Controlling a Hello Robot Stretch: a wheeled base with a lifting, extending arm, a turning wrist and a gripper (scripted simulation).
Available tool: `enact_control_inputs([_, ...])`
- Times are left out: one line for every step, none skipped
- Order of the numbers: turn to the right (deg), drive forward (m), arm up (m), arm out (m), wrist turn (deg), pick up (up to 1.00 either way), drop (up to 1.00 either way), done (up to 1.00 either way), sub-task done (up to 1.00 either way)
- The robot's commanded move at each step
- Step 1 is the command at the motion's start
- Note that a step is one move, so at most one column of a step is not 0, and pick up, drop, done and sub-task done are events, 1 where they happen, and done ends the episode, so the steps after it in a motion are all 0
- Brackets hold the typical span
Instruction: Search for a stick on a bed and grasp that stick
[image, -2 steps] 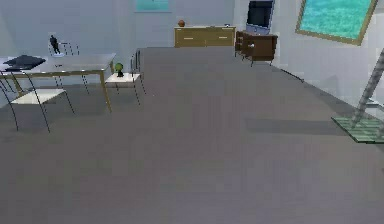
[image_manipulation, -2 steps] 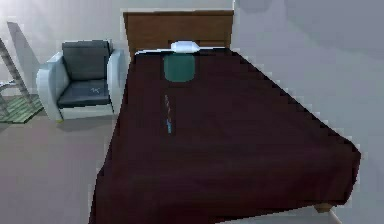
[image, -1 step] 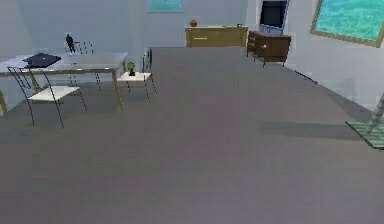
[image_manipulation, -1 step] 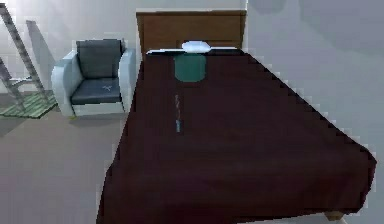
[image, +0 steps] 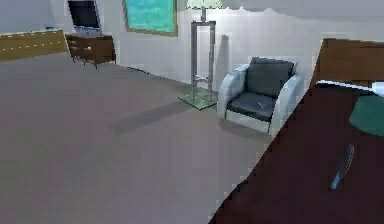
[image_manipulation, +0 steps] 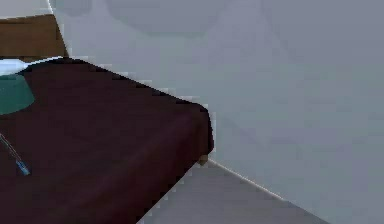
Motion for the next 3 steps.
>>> enact_control_inputs([45.0, 0.00, 0.00, 0.00, 0.0, 0.00, 0.00, 0.00, 0.00])
enact_control_inputs([18.0, 0.00, 0.00, 0.00, 0.0, 0.00, 0.00, 0.00, 0.00])
enact_control_inputs([0.0, 0.40, 0.00, 0.00, 0.0, 0.00, 0.00, 0.00, 0.00])
